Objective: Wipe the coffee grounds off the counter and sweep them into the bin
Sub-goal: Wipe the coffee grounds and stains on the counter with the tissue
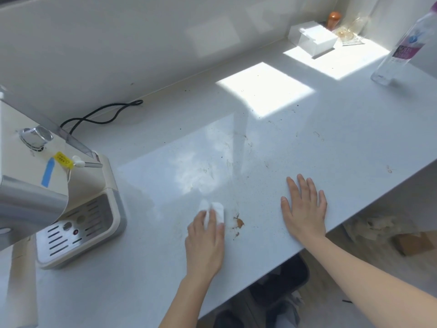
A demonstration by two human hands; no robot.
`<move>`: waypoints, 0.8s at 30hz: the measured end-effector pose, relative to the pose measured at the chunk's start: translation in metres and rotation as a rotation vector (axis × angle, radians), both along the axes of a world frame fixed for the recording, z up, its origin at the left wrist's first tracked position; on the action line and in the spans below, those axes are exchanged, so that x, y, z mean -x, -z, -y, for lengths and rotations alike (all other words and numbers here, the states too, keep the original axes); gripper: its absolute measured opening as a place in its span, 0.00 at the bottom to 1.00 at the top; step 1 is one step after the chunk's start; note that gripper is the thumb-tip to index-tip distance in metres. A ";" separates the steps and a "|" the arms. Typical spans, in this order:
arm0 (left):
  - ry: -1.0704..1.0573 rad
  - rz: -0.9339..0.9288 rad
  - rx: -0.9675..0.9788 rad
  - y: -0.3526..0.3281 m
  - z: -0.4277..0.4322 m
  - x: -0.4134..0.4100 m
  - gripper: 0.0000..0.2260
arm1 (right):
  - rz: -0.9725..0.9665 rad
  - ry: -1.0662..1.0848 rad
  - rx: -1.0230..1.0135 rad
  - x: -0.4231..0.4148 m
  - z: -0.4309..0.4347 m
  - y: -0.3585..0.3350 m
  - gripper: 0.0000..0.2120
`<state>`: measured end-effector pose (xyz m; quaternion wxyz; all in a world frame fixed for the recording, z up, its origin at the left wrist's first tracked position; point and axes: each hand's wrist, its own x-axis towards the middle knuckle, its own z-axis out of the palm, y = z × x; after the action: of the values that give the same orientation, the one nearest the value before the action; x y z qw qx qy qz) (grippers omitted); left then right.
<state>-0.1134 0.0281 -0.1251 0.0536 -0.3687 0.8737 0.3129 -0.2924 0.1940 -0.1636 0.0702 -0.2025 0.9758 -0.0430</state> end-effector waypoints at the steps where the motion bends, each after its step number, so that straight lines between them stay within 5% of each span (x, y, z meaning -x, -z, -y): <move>1: -0.034 0.011 0.071 0.000 0.012 0.000 0.22 | 0.003 0.001 -0.001 0.000 0.000 0.000 0.28; 5: -0.115 0.106 0.307 0.004 0.042 0.002 0.23 | -0.001 0.001 -0.007 0.000 0.000 -0.001 0.28; 14: -0.253 0.021 0.157 0.033 0.062 0.008 0.29 | 0.005 0.000 -0.005 0.000 0.000 -0.003 0.31; 24: 0.058 0.097 0.156 0.032 0.131 0.099 0.30 | 0.006 0.003 -0.013 -0.001 0.001 -0.005 0.31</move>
<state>-0.2128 -0.1027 -0.1573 0.0762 -0.3609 0.9021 0.2239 -0.2916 0.1932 -0.1590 0.0741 -0.2007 0.9761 -0.0375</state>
